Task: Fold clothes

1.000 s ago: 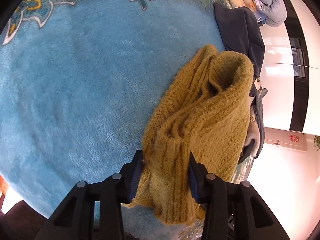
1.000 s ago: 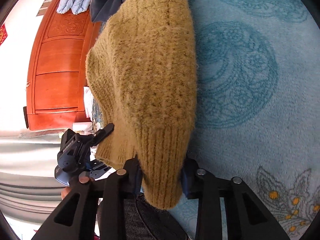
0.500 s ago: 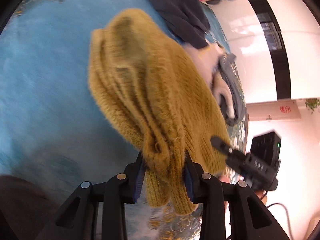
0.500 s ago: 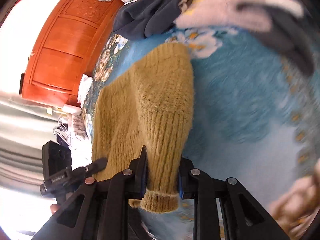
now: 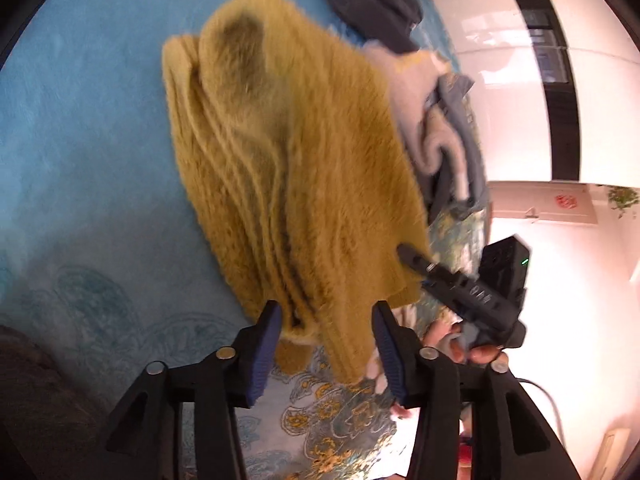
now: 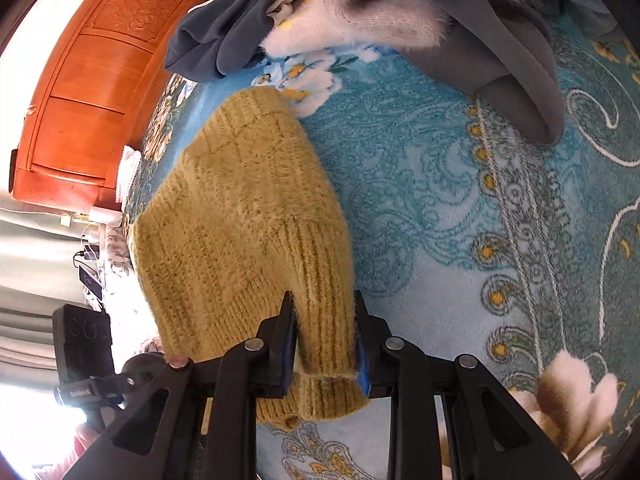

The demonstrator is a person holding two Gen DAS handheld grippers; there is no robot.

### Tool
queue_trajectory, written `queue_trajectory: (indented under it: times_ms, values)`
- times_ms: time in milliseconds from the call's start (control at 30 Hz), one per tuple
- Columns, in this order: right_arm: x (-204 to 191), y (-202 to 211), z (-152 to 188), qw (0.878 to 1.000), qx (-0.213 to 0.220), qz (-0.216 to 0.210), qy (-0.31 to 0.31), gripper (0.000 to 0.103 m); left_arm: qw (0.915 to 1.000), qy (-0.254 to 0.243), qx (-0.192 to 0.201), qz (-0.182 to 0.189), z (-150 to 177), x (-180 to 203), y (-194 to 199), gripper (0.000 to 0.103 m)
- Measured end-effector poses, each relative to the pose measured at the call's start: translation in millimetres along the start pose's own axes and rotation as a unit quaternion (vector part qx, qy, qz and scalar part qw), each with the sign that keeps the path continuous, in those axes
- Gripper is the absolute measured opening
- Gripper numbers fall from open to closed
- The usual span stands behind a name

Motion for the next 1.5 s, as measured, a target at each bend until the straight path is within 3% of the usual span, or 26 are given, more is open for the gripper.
queue_trajectory:
  times_ms: [100,167,200,333,433,500,567,667,800,933,1000,1100,1133,1167,1233,1300,1367,1500]
  values:
    - [-3.8,5.0,0.6,1.000,0.001,0.016,0.025,0.030,0.9988,0.013,0.047,0.007,-31.2,-11.5,28.5,0.067]
    - [-4.9,15.7,1.6,0.998,0.017,0.036,0.040,0.041,0.9966,0.026,0.078,-0.007,-54.7,-21.9,43.4,0.069]
    - [-5.4,23.8,3.7,0.998,0.030,0.041,0.046,0.043,0.9956,0.038,0.086,-0.009,-65.9,-27.5,46.7,0.069]
    - [-11.3,38.0,15.7,0.996,0.064,0.041,0.045,0.044,0.9924,0.085,0.086,0.025,-98.4,-39.8,47.6,0.069]
    - [-8.9,43.3,32.7,0.996,0.074,0.039,0.025,0.044,0.9928,0.088,0.078,0.020,-113.9,-40.8,32.3,0.068]
    - [-6.9,45.6,44.3,0.996,0.082,0.028,0.006,0.044,0.9936,0.088,0.071,0.007,-121.7,-40.6,14.8,0.059]
    - [-8.3,47.2,53.7,0.996,0.090,0.013,-0.009,0.044,0.9937,0.087,0.070,0.008,-125.7,-42.9,9.8,0.013]
    - [-11.1,47.1,62.3,0.995,0.098,-0.002,-0.021,0.044,0.9928,0.074,0.092,0.017,-138.0,-28.7,5.1,0.014]
    - [-12.0,42.0,70.7,0.994,0.103,-0.023,-0.038,0.044,0.9936,0.069,0.080,-0.039,-141.7,-47.9,-17.2,0.014]
    - [-7.4,26.0,77.8,0.994,0.087,-0.026,-0.053,0.044,0.9943,0.069,0.068,-0.044,-139.9,-58.9,-30.2,0.014]
    - [-7.3,19.8,79.6,0.995,0.081,-0.028,-0.056,0.044,0.9949,0.052,0.069,-0.052,-140.0,-55.5,-30.3,0.016]
    - [-9.5,16.8,78.6,0.995,0.080,-0.032,-0.055,0.044,0.9970,0.042,0.058,-0.030,-139.1,-48.0,-22.6,0.021]
    - [-10.7,17.0,77.6,0.995,0.082,-0.033,-0.052,0.044,0.9980,0.034,0.052,-0.012,-138.2,-46.2,-17.3,0.030]
    - [-11.8,17.4,76.6,0.995,0.083,-0.034,-0.050,0.044,0.9981,0.029,0.054,0.000,-138.9,-45.9,-11.8,0.046]
    - [-12.6,20.6,75.3,0.994,0.091,-0.037,-0.048,0.044,0.9975,0.028,0.063,0.014,-142.3,-50.6,-1.7,0.066]
    - [-12.5,24.7,74.5,0.993,0.101,-0.039,-0.046,0.046,0.9963,0.040,0.075,0.017,-147.7,-61.1,7.4,0.069]
    - [-10.5,27.6,74.7,0.992,0.111,-0.042,-0.049,0.055,0.9946,0.060,0.082,0.019,-154.9,-72.3,11.7,0.083]
    - [-4.0,23.5,77.5,0.989,0.116,-0.059,-0.077,0.057,0.9945,0.082,0.049,0.044,-165.8,-77.5,-10.2,0.085]
Point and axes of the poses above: each gripper's, at about its wrist camera, not at the fingertips, and y roughly against the way its jaws point, x to its right, z to its underside, the point moved 9 cm from there along -y, roughly the way its jaws point, and after that the axes turned 15 degrees about -z, right-handed, at the moved point
